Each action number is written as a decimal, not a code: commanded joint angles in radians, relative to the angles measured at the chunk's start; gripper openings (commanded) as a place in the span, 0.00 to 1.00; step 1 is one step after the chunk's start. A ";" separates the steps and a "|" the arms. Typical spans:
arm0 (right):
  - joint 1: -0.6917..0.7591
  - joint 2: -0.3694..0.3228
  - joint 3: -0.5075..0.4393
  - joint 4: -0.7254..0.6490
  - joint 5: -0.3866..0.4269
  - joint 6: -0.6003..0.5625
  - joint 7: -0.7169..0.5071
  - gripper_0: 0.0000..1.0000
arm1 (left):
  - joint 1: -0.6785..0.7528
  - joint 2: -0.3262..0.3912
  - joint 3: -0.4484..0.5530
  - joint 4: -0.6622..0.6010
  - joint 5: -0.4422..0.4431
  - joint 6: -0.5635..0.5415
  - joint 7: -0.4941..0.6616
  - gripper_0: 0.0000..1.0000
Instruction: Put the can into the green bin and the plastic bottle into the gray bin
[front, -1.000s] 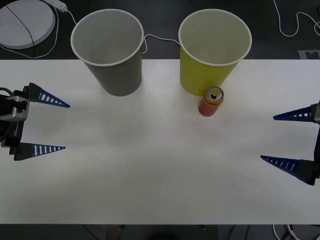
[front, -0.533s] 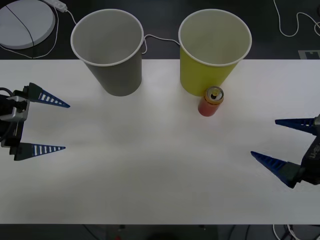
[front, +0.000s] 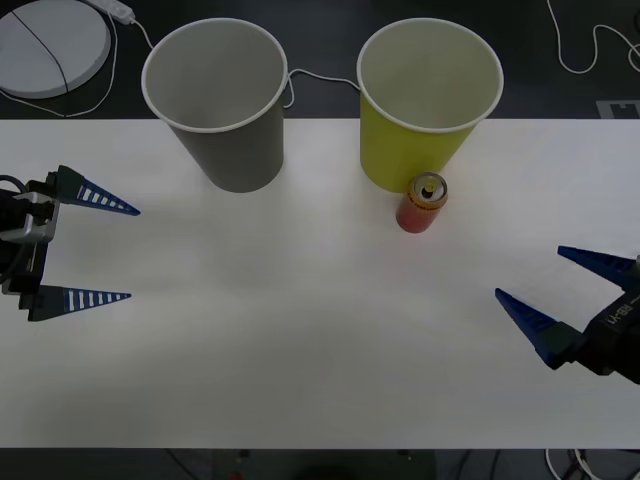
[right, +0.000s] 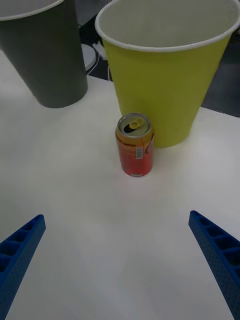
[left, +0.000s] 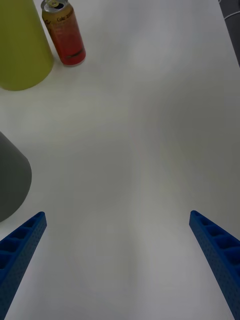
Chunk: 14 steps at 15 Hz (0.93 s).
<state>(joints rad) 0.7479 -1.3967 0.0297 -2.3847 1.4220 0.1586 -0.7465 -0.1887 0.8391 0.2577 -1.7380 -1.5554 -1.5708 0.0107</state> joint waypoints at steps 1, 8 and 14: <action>-0.093 -0.033 0.154 0.027 -0.009 0.122 -0.001 1.00 | 0.000 0.000 0.000 0.000 0.000 0.000 0.000 1.00; -0.435 -0.056 0.599 0.147 0.011 0.360 -0.008 1.00 | 0.000 0.000 0.000 0.000 0.000 0.000 0.000 1.00; -0.792 0.021 1.001 0.308 0.049 0.524 -0.028 1.00 | 0.000 0.000 0.000 0.000 0.000 0.000 0.000 1.00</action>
<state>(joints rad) -0.0007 -1.3901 0.9812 -2.1004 1.4687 0.6620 -0.7716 -0.1887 0.8391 0.2577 -1.7380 -1.5554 -1.5708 0.0107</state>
